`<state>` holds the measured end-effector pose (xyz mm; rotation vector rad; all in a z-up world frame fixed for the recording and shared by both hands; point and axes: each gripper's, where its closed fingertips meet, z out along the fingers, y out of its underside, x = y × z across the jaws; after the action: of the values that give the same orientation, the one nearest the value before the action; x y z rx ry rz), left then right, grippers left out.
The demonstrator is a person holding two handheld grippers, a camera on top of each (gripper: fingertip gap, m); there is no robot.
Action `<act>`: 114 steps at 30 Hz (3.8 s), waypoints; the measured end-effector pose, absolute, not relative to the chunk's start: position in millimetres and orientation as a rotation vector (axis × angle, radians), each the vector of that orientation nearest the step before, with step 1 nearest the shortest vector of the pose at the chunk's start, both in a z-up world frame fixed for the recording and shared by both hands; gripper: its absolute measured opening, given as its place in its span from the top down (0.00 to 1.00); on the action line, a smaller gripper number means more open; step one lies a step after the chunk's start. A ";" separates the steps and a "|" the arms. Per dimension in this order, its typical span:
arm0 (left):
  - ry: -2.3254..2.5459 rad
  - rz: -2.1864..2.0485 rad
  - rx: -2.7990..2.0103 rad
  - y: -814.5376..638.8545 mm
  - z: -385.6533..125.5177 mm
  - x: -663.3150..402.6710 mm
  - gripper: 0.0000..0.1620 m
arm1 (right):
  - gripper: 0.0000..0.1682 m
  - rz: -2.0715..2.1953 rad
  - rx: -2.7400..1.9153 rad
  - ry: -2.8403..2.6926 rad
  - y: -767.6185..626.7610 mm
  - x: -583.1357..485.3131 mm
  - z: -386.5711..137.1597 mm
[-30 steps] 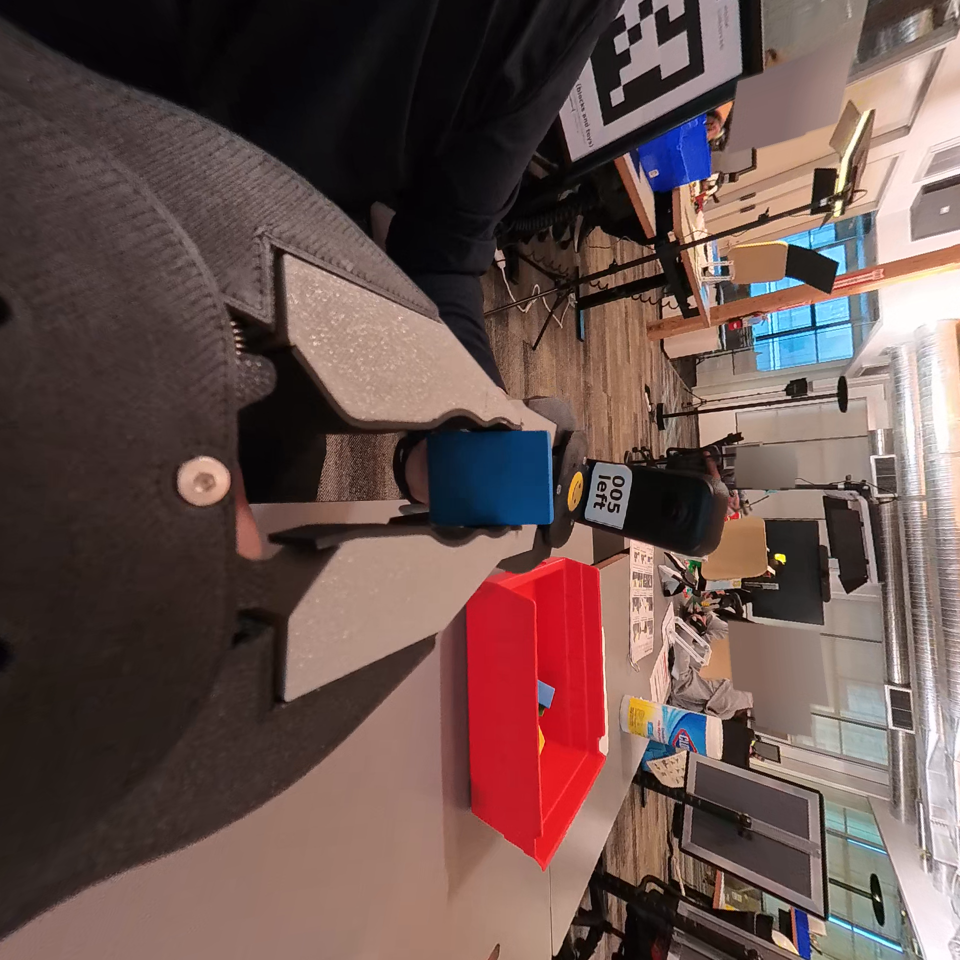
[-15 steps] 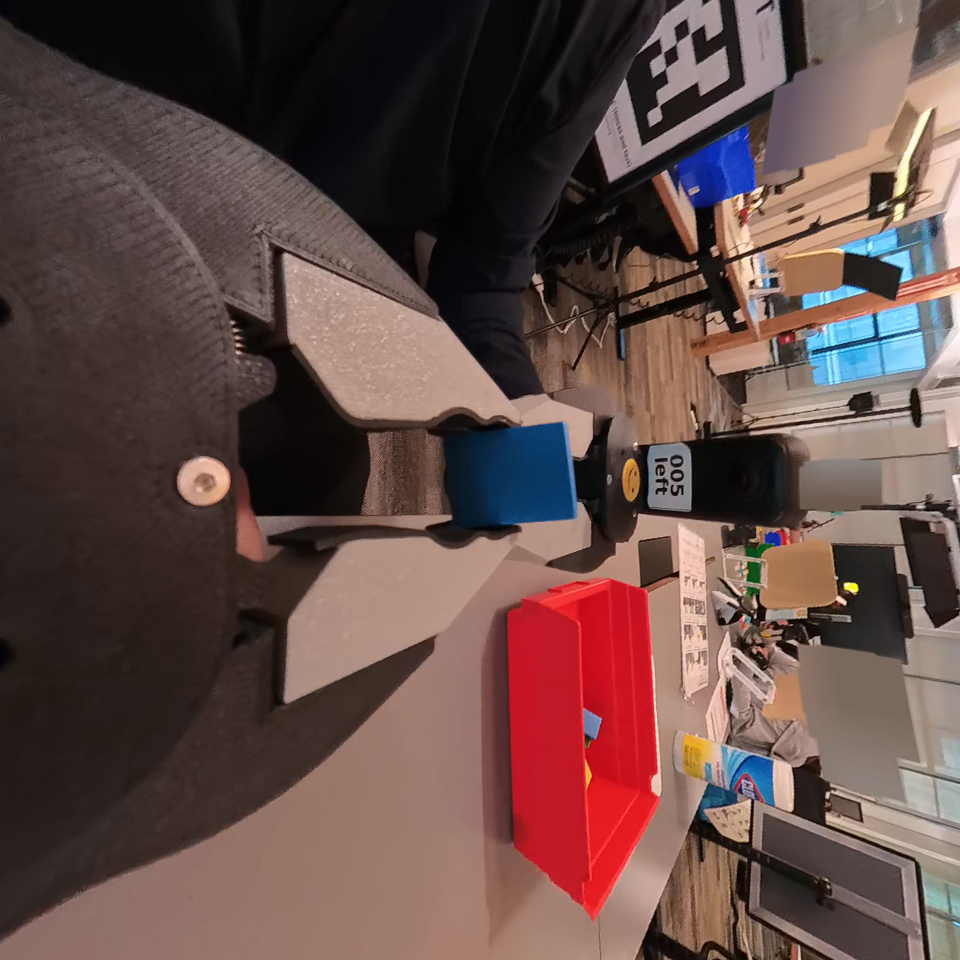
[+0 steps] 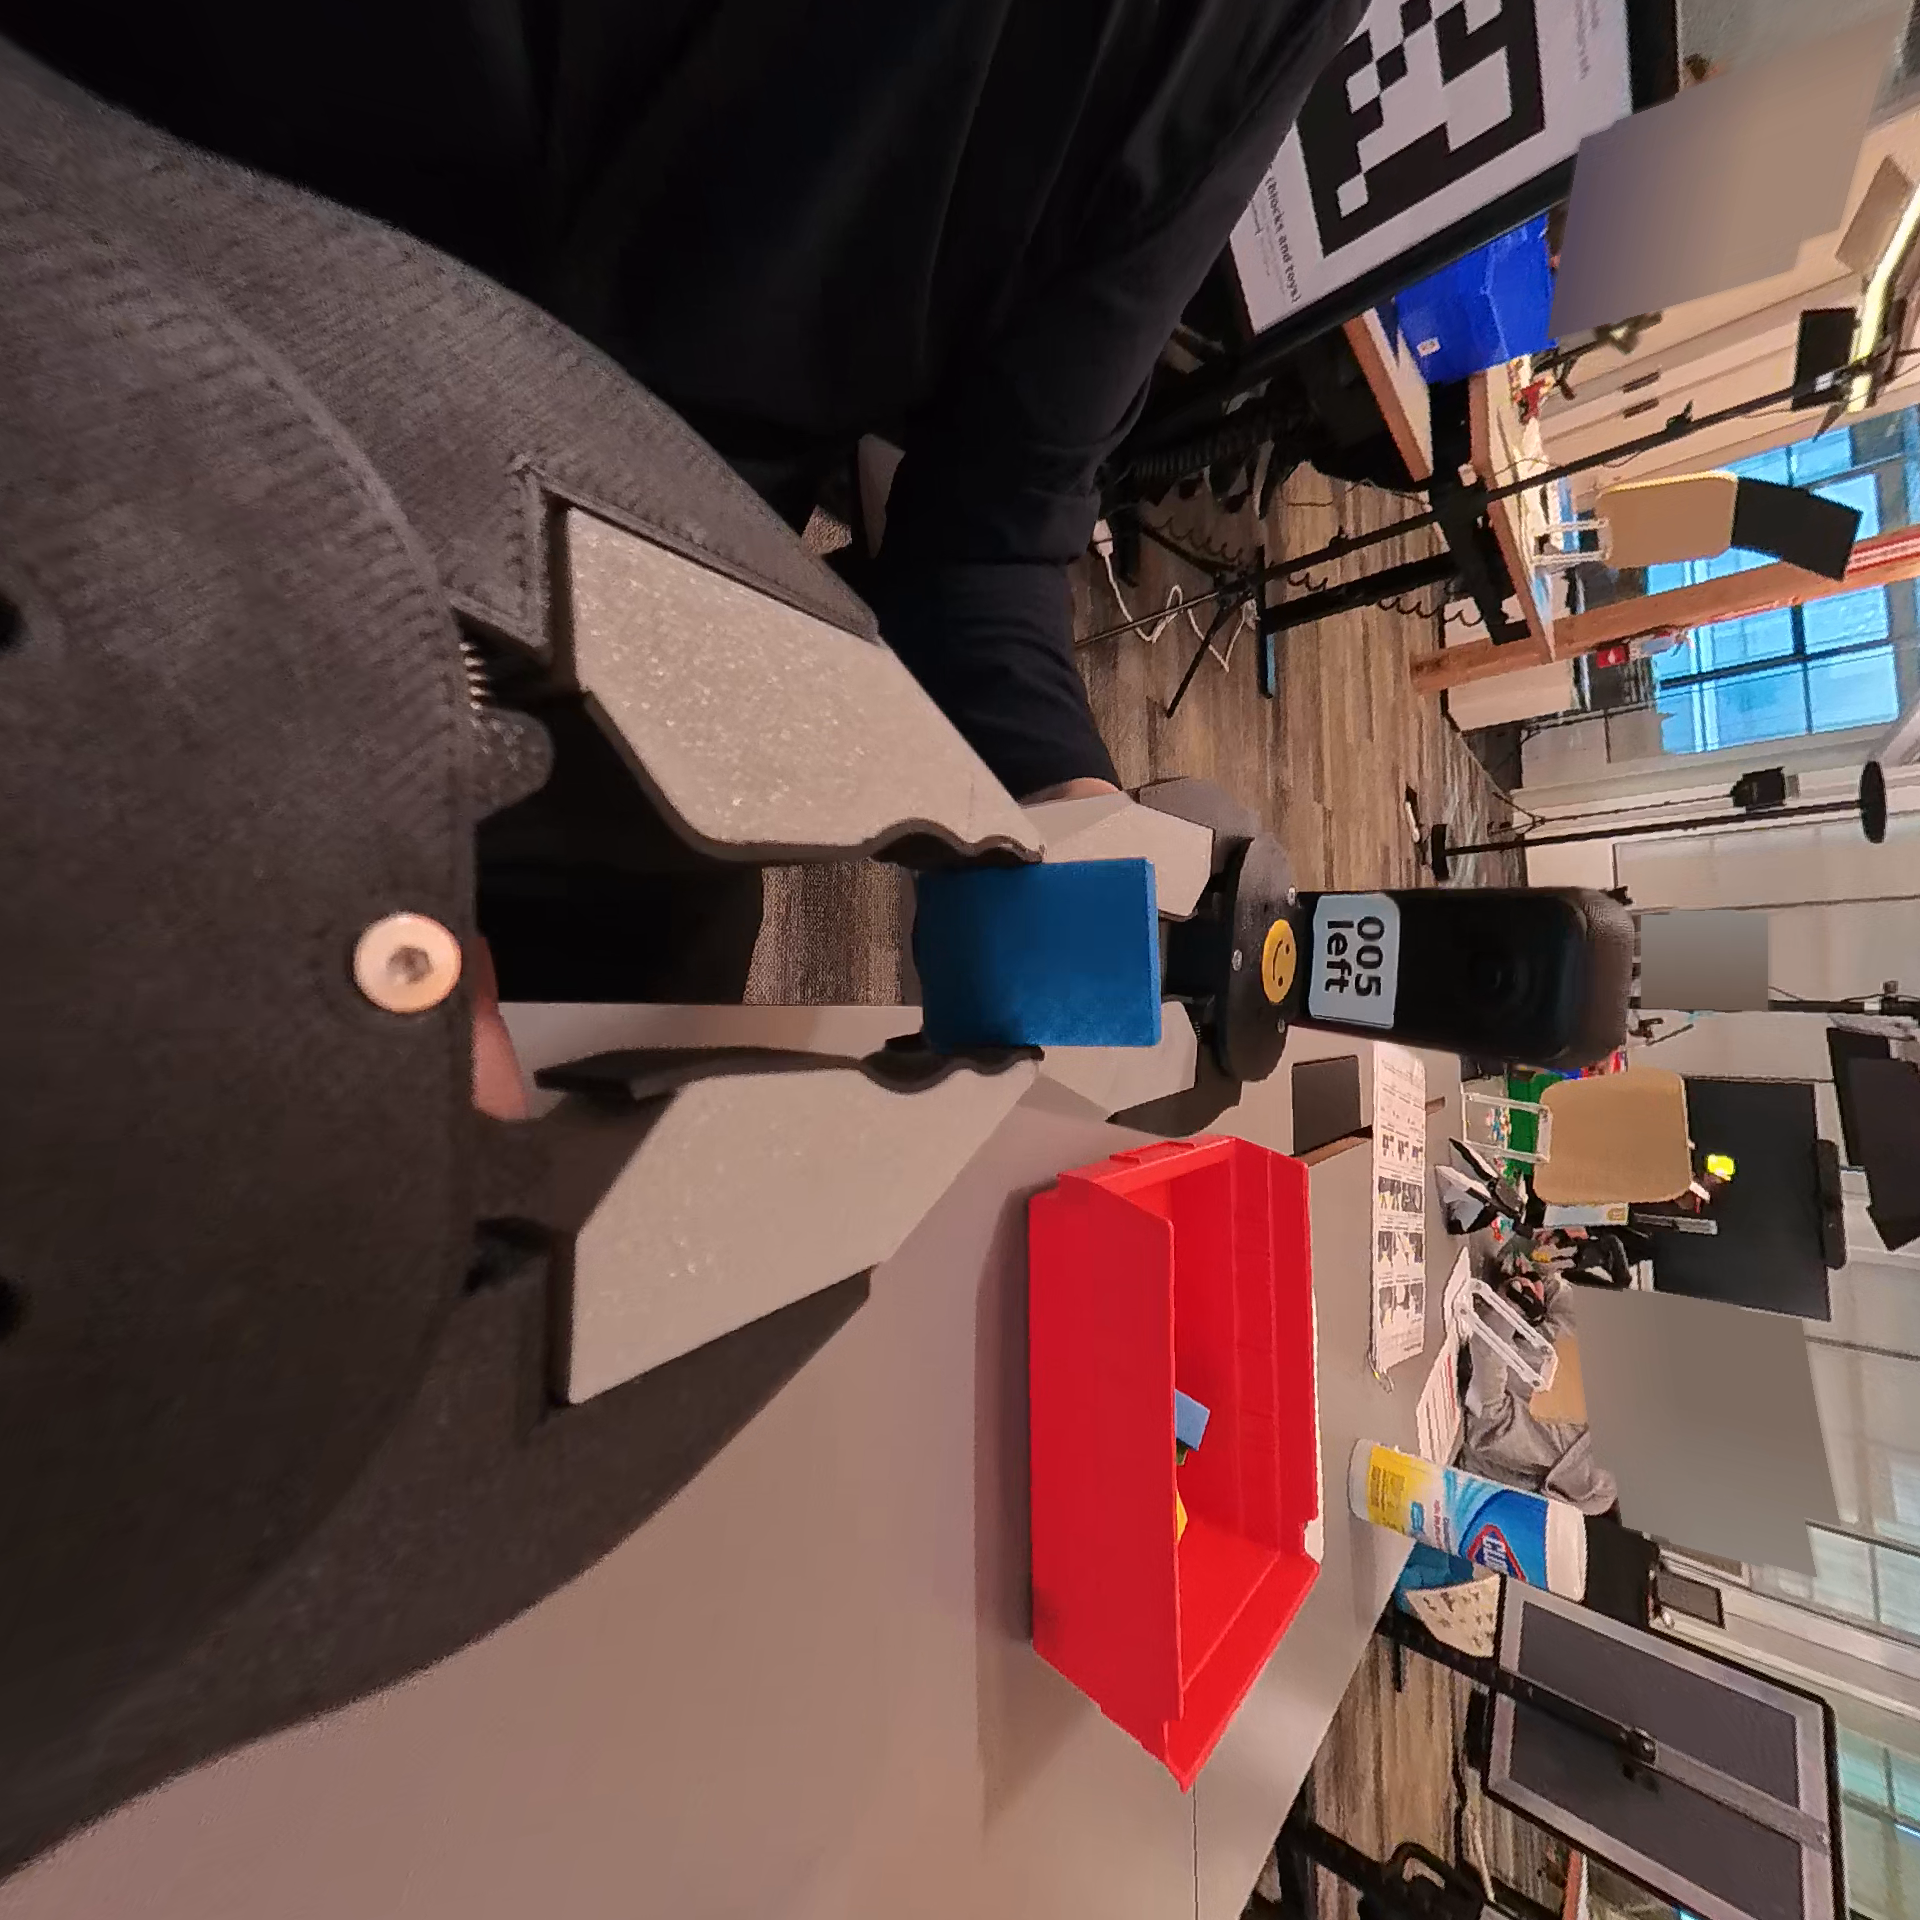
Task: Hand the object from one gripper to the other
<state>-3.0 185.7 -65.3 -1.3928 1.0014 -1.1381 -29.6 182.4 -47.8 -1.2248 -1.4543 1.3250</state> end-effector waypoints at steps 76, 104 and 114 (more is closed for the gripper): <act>-0.230 -0.034 -2.438 380.2 -183.2 -464.3 0.69 | 0.78 0.494 -2.001 -1.136 344.7 71.7 -141.5; -0.498 0.239 -2.484 400.6 -256.8 -501.4 0.79 | 0.79 0.489 -1.894 -1.151 338.5 82.9 -122.8; -0.366 0.196 -2.466 397.9 -252.4 -494.0 0.81 | 0.79 0.480 -1.890 -1.207 331.0 68.9 -130.8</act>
<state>-494.0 397.9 -252.4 -2.4662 -0.3664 0.1956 68.9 331.0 -130.8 -1.8897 -1.2070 0.4804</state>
